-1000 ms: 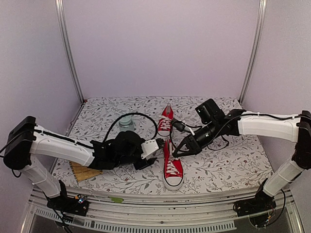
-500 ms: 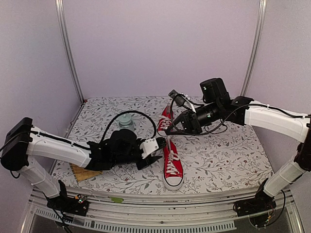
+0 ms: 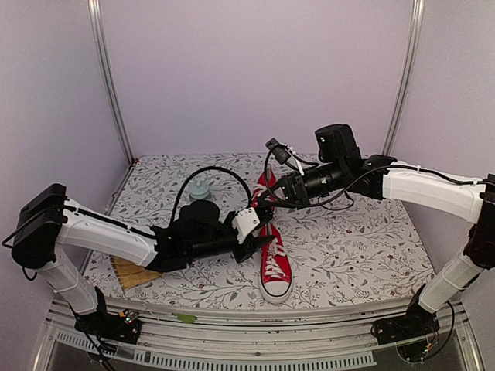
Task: Tie the shoes
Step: Adjust the half-tied shoelace on the shoe.
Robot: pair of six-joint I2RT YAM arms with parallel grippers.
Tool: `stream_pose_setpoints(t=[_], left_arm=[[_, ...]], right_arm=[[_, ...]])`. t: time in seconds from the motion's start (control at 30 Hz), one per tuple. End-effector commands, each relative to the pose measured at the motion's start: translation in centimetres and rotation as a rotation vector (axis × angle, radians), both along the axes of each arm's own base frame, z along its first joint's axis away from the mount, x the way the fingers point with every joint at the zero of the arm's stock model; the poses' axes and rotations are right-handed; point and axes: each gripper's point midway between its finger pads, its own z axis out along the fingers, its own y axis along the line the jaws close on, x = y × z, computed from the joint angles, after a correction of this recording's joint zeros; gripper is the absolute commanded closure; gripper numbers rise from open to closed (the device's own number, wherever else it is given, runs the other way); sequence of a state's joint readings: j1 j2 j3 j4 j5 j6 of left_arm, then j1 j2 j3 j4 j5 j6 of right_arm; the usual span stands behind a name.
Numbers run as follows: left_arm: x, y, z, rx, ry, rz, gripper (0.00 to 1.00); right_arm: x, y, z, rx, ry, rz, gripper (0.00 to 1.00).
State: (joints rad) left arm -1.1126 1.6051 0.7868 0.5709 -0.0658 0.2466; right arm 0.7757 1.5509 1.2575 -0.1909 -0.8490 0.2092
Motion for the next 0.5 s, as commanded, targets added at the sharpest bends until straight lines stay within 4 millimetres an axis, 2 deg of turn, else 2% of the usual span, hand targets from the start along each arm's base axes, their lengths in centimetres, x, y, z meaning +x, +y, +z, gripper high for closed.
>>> stream_pose_setpoints(t=[0.0, 0.07, 0.1, 0.17, 0.27, 0.33, 0.4, 0.47], left_arm=[[0.2, -1.3, 2.0, -0.082, -0.017, -0.002, 0.70], [0.7, -1.0, 2.4, -0.097, -0.026, 0.036, 0.92], [1.4, -0.7, 2.5, -0.106, -0.027, 0.076, 1.00], [2.1, -0.3, 2.6, -0.118, -0.022, 0.118, 1.00], [3.3, 0.5, 2.3, -0.137, 0.016, 0.186, 1.00], [3.9, 1.0, 1.9, -0.154, 0.054, 0.219, 1.00], [4.1, 1.2, 1.5, -0.174, 0.090, 0.233, 1.00], [4.2, 1.1, 1.4, -0.196, 0.117, 0.241, 1.00]], right_arm=[[0.6, -0.2, 0.8, 0.024, -0.019, -0.021, 0.99], [0.6, -0.5, 0.7, 0.021, -0.015, -0.024, 0.98], [0.7, -0.8, 0.6, 0.017, -0.012, -0.030, 0.97], [0.9, -1.4, 0.3, 0.003, -0.010, -0.048, 0.92], [1.9, -3.0, -1.4, -0.046, 0.004, -0.119, 0.74], [2.9, -4.3, -4.0, -0.124, 0.018, -0.207, 0.68], [3.7, -5.8, -7.3, -0.231, 0.021, -0.299, 0.68], [3.3, -6.5, -9.9, -0.287, 0.036, -0.330, 0.68]])
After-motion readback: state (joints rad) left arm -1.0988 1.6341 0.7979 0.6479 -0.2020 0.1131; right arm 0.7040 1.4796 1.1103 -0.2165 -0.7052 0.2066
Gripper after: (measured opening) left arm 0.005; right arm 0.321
